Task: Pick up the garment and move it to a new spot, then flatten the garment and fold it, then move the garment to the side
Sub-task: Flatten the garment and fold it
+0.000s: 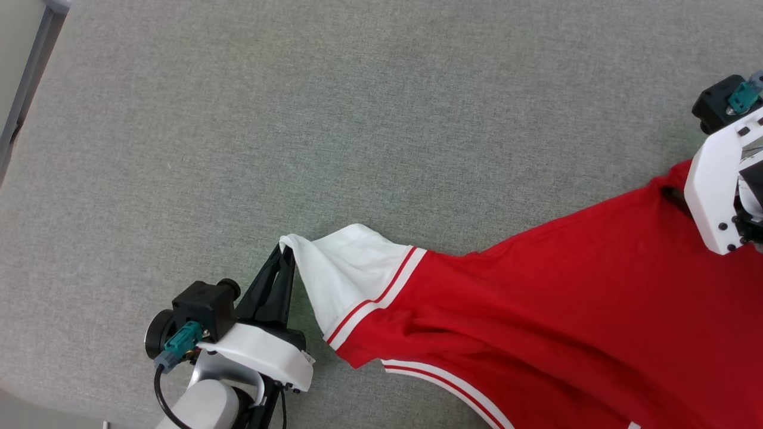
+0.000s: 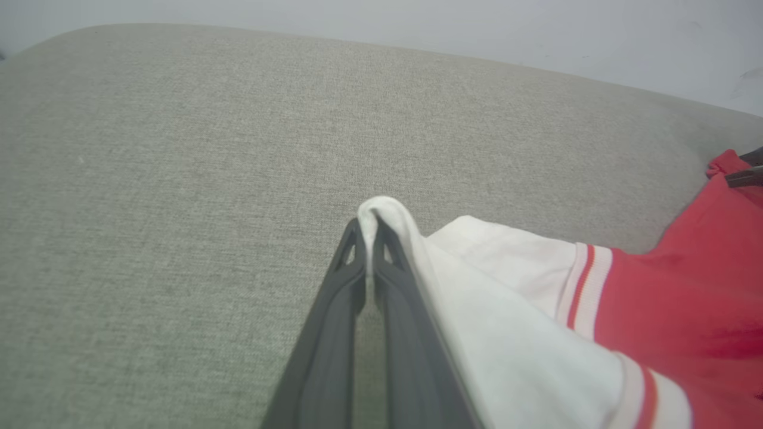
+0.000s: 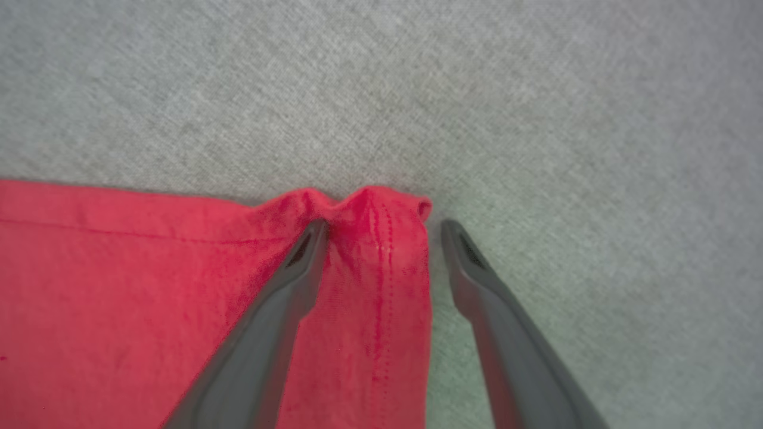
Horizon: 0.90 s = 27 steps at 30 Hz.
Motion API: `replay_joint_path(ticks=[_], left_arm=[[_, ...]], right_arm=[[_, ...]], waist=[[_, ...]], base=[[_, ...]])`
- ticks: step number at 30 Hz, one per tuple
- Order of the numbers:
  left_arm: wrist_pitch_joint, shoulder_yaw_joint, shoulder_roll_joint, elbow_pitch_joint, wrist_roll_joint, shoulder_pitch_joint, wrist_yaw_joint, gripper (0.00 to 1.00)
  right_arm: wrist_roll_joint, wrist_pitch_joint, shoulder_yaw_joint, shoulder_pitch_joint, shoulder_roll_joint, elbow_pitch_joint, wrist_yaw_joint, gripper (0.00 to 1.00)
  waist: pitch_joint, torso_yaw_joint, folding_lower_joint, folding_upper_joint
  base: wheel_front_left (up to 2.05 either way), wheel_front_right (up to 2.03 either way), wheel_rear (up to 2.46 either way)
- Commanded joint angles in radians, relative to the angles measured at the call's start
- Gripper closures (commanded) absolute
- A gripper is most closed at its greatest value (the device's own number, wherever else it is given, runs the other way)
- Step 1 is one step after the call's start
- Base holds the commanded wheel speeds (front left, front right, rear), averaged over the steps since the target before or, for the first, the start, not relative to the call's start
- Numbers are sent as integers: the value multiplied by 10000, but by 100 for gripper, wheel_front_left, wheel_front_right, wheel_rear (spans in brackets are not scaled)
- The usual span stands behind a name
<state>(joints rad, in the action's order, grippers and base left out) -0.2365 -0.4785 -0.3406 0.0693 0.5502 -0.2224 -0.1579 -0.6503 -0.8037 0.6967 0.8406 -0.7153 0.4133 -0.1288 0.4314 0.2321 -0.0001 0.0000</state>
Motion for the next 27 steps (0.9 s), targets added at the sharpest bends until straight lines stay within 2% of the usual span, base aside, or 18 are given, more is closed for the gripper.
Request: replay_joint_path(ticks=[1, 2, 10, 18, 22, 27], left_arm=[[-64, 17, 8, 70, 34, -86, 36, 100], [-67, 29, -1, 101, 42, -67, 30, 100], [-72, 32, -142, 347, 65, 93, 52, 100], [157, 229, -850, 101, -59, 196, -34, 100], [391, 410, -1275, -429, -142, -88, -60, 100], [672, 622, -1687, -1002, -218, -640, 9, 100]], right_arm=[[-216, -7, 747, -640, 211, 434, -34, 90], [-310, 164, 806, -577, 191, 456, -34, 100], [-1028, 2651, 472, 11, -42, 304, -12, 100], [-1409, 5069, 201, -199, -165, 41, -12, 100], [-1440, 5817, -90, -454, -228, -352, -12, 100], [-1339, 6253, -628, -764, -333, -883, -12, 100]], waist=[[-38, -52, 1, 0], [-76, -86, 1, 0], [-824, -433, 1, 0], [-1943, -1044, 1, 0], [-2496, -1320, 1, 0], [-2912, -1549, 1, 0]], base=[[0, 0, 0], [0, 0, 0], [0, 0, 0], [0, 0, 0], [0, 0, 0], [0, 0, 0]])
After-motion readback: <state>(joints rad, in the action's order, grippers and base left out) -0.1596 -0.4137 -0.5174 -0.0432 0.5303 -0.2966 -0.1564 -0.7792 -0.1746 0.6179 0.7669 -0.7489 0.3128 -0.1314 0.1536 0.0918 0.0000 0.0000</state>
